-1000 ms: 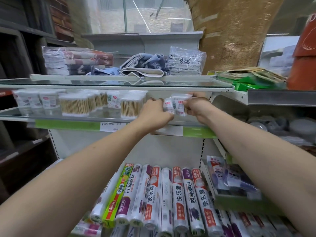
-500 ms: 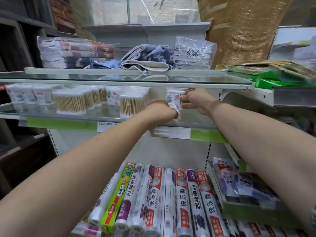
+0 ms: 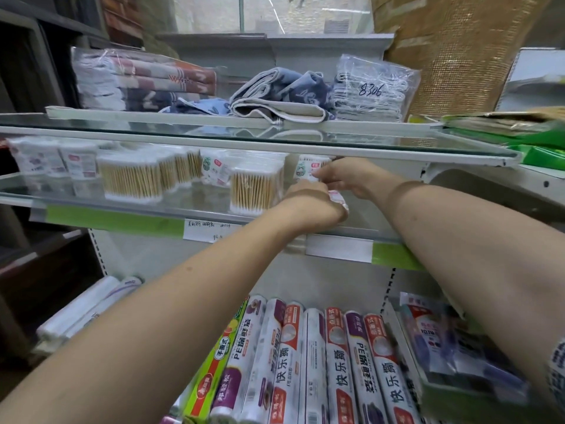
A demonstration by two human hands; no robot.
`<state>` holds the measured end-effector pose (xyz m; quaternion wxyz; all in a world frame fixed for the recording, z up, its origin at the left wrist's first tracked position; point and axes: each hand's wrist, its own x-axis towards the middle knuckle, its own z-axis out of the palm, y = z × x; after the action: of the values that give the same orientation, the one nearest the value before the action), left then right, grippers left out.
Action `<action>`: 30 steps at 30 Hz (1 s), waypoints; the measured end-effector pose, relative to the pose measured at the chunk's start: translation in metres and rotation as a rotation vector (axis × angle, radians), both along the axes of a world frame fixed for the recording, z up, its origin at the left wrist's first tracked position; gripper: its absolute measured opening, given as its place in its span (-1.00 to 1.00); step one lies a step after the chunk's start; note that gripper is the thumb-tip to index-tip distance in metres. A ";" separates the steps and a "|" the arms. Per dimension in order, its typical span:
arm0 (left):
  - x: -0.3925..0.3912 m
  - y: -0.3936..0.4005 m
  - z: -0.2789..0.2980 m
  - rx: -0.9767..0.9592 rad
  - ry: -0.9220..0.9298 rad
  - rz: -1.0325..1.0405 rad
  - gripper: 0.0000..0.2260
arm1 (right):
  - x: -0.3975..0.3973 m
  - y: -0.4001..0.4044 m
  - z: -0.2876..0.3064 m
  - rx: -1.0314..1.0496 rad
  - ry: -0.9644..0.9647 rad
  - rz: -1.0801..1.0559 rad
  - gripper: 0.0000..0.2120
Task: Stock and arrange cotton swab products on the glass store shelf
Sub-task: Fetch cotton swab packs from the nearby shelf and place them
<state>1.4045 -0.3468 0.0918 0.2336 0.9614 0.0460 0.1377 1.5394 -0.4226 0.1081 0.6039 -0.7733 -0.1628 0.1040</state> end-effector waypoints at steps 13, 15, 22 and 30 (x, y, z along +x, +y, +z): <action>0.002 0.003 -0.002 0.052 0.055 0.010 -0.41 | 0.013 0.017 -0.005 -0.067 -0.130 -0.109 -0.87; 0.003 0.003 -0.002 0.047 0.058 0.009 -0.39 | 0.012 0.018 -0.006 -0.133 -0.193 -0.148 -0.85; 0.001 0.002 0.000 0.024 0.074 0.015 -0.35 | 0.003 0.011 0.000 -0.505 -0.354 -0.237 -0.62; 0.001 -0.003 0.003 -0.048 0.002 0.062 -0.38 | -0.019 -0.024 0.009 -0.405 -0.109 0.032 -0.68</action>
<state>1.4051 -0.3497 0.0944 0.2520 0.9538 0.0795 0.1429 1.5201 -0.4463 0.1167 0.4245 -0.8807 -0.1833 0.1023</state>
